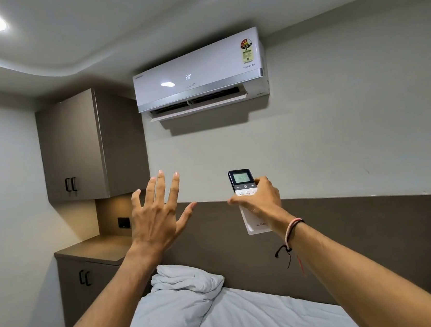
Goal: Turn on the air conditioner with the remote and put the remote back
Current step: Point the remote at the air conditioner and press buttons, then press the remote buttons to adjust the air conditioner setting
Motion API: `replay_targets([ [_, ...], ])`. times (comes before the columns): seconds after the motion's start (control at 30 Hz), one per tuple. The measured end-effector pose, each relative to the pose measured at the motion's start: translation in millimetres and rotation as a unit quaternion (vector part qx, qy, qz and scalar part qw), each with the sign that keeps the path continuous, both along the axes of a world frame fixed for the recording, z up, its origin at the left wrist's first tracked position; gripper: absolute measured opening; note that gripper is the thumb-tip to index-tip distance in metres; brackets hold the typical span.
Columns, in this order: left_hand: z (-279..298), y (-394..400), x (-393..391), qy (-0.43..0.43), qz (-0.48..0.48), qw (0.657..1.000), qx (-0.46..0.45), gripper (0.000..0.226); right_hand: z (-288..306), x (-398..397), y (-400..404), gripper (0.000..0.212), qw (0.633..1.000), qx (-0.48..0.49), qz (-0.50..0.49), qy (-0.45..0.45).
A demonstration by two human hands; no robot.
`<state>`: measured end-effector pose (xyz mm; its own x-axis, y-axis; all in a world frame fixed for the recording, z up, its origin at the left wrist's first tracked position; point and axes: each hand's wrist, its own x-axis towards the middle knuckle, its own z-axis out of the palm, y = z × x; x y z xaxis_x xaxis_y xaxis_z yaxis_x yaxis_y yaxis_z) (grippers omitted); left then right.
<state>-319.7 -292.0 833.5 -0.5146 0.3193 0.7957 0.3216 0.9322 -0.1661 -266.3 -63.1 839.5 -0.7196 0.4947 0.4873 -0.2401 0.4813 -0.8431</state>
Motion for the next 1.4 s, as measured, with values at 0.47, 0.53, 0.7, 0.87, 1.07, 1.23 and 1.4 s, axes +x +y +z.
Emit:
replay_targets([
  [0.47,-18.9,48.5,3.5,-0.009,-0.054,0.998,-0.002,0.082,-18.0,22.5,43.0,0.054,0.968,0.163,-0.186,0.046],
  [0.53,-26.0,66.1,5.8,-0.019,-0.076,0.997,-0.005,0.081,-23.0,34.0,58.7,0.055,0.962,0.162,-0.215,0.045],
  [0.7,-42.1,116.1,13.0,-0.029,-0.128,0.991,-0.013,0.079,-37.8,68.3,104.8,0.054,0.949,0.157,-0.274,0.017],
  [0.87,-68.5,182.9,34.5,-0.05,-0.197,0.979,-0.018,0.077,-63.9,113.2,158.3,0.054,0.935,0.145,-0.324,-0.012],
  [1.07,-128.9,277.8,77.6,-0.08,-0.291,0.953,-0.043,0.077,-119.7,184.8,219.3,0.065,0.911,0.116,-0.391,-0.055],
  [1.23,-188.5,332.2,113.5,-0.111,-0.331,0.936,-0.047,0.08,-178.2,237.7,250.3,0.057,0.9,0.093,-0.411,-0.116],
  [1.4,-278.5,392.5,169.4,-0.226,-0.355,0.902,-0.096,0.082,-279.5,302.6,291.0,0.05,0.873,0.008,-0.435,-0.219],
])
